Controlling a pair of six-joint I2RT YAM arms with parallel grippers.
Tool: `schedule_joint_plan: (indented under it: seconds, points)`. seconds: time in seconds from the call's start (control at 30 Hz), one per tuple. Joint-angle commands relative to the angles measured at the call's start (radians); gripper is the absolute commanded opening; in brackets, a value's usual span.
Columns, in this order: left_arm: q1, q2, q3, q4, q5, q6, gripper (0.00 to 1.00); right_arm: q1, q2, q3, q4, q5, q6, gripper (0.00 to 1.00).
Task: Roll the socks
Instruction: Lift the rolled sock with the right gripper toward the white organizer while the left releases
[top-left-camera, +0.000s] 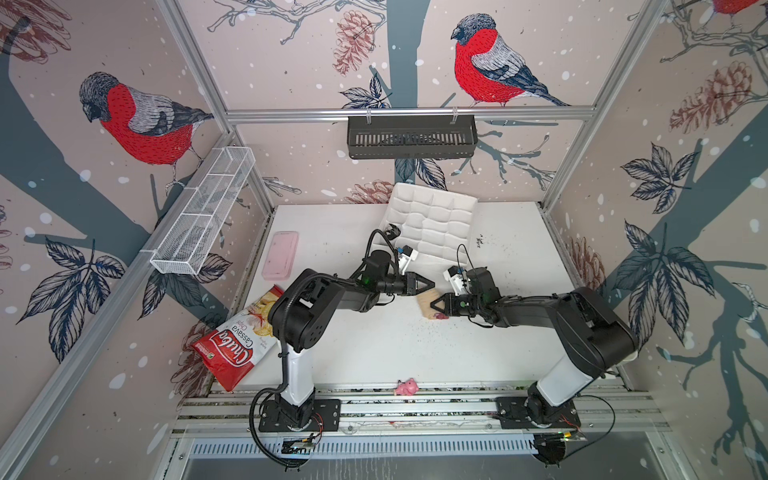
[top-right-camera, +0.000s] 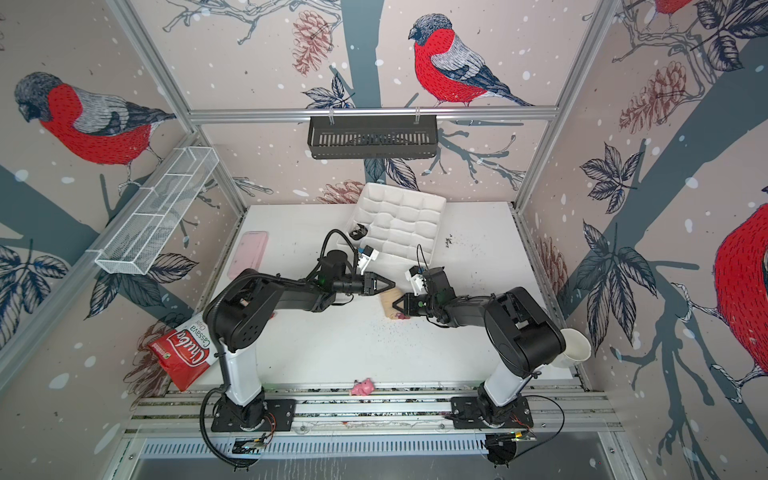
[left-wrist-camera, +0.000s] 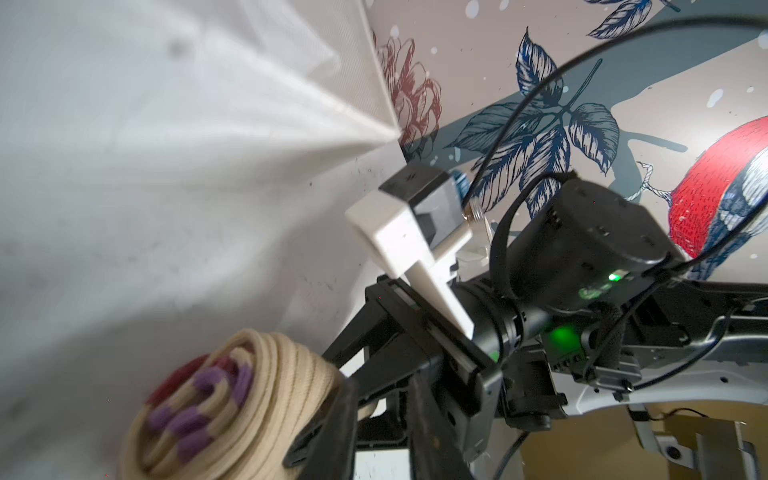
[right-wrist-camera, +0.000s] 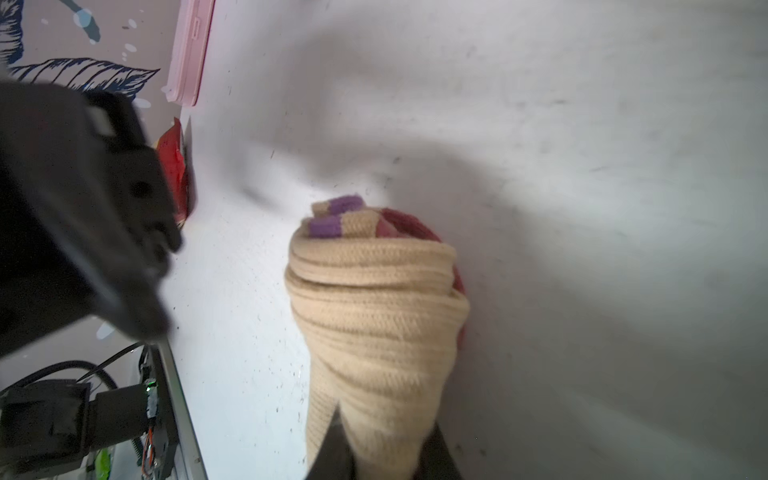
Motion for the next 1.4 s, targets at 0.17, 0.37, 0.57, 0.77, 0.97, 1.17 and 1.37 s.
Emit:
schedule_joint_plan:
  seconds: [0.17, 0.37, 0.57, 0.77, 0.97, 1.17, 1.37]
  points:
    - [0.069, -0.139, 0.132, -0.501, -0.188, 0.324, 0.25, -0.011, -0.232, 0.061, -0.232, 0.161, -0.054, 0.00]
    - [0.089, -0.193, 0.243, -0.716, -0.445, 0.442, 0.28, -0.039, -0.361, 0.288, -0.536, 0.405, -0.157, 0.00]
    - [0.134, -0.216, 0.308, -0.809, -0.614, 0.493, 0.30, -0.046, -0.360, 0.484, -0.680, 0.673, -0.203, 0.00]
    - [0.193, -0.186, 0.356, -0.828, -0.794, 0.513, 0.31, -0.024, -0.267, 0.633, -0.757, 0.959, -0.271, 0.00]
    - [0.210, -0.107, 0.439, -0.815, -0.870, 0.539, 0.33, -0.001, -0.047, 0.821, -0.889, 1.082, -0.324, 0.00]
    - [0.233, -0.026, 0.535, -0.851, -0.825, 0.540, 0.33, 0.024, 0.181, 1.006, -0.982, 1.160, -0.351, 0.00]
    - [0.238, -0.016, 0.546, -0.844, -0.788, 0.546, 0.33, 0.031, 0.352, 1.112, -1.024, 1.184, -0.348, 0.00]
